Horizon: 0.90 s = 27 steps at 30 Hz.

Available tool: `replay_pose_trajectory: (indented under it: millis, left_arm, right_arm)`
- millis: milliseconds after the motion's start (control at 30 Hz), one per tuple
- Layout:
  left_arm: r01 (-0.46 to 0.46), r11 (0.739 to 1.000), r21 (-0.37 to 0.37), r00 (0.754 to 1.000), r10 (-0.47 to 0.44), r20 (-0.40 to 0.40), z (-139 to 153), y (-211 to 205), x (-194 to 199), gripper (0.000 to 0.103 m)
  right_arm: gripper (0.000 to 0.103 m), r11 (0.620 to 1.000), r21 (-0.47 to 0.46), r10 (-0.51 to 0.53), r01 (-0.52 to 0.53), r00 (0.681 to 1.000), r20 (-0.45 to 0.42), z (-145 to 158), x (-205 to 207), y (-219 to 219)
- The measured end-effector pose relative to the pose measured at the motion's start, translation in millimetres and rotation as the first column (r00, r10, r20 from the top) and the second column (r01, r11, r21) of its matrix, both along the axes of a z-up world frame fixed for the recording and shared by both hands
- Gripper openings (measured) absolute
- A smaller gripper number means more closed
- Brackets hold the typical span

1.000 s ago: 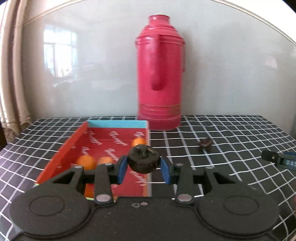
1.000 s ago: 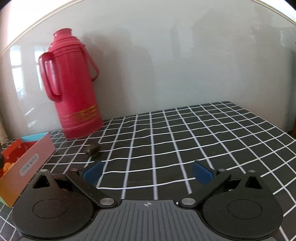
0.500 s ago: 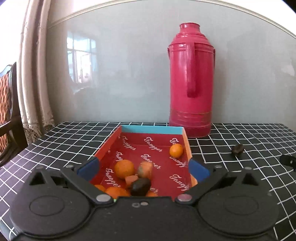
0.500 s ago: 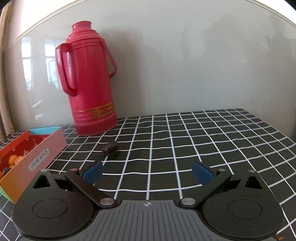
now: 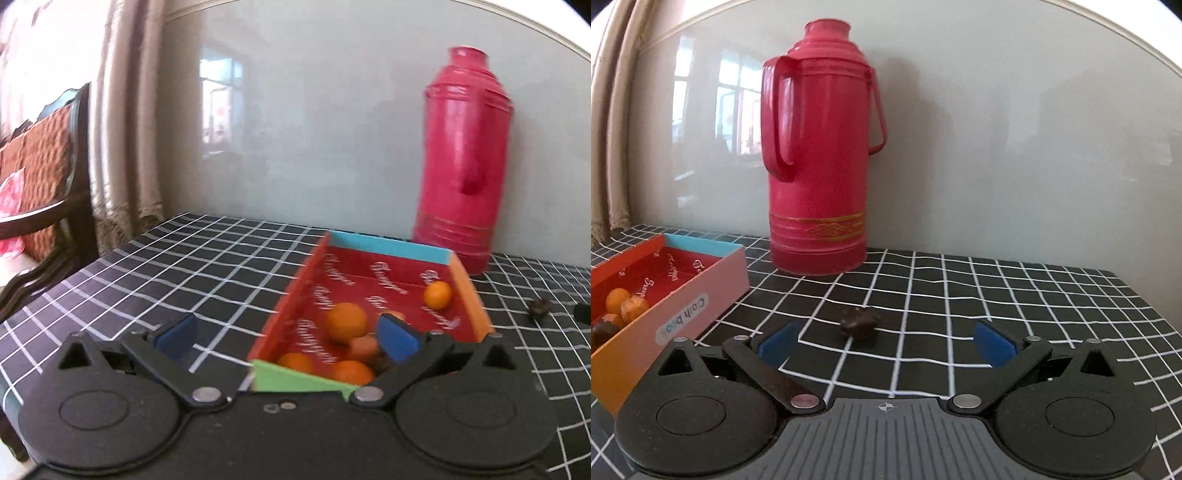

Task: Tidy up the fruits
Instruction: 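Reach the right gripper to the last brown piece and close on it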

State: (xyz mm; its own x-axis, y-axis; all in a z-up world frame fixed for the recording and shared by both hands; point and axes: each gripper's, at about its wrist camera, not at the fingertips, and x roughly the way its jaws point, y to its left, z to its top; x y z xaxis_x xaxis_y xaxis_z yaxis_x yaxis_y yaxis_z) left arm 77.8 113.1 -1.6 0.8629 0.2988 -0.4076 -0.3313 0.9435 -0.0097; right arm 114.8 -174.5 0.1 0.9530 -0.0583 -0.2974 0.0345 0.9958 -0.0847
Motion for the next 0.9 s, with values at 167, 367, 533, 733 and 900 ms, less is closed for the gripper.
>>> replay_pose_trajectory:
  millis: [167, 367, 533, 733, 900]
  left_arm:
    - [-0.047, 0.997, -0.064, 0.999, 0.047, 0.002, -0.6, 32.7, -6.7, 0.097]
    - [-0.088, 0.989, -0.123, 0.996, 0.089, -0.001, -1.6, 61.0, -12.5, 0.097]
    - [-0.109, 0.983, -0.149, 0.994, 0.109, -0.012, -4.0, 73.4, -15.8, 0.097]
    - [-0.103, 0.986, -0.133, 0.995, 0.101, -0.021, -5.3, 72.9, -15.9, 0.097]
    - [-0.080, 0.989, -0.127, 0.997, 0.078, -0.018, -3.3, 65.4, -17.0, 0.097]
  right_arm:
    - [0.100, 1.000, -0.001, 0.018, -0.018, 0.999, -0.045, -4.6, 33.5, 10.3]
    - [0.086, 1.000, -0.019, 0.011, -0.013, 0.994, -0.109, -9.5, 66.3, 12.8]
    - [0.070, 1.000, -0.018, -0.001, -0.002, 0.983, -0.185, -16.4, 89.3, 10.5]
    - [0.037, 1.000, 0.001, -0.028, 0.029, 0.977, -0.210, -21.1, 97.6, 1.9]
    - [0.037, 1.000, -0.003, -0.016, 0.016, 0.986, -0.168, -12.2, 77.2, 7.8]
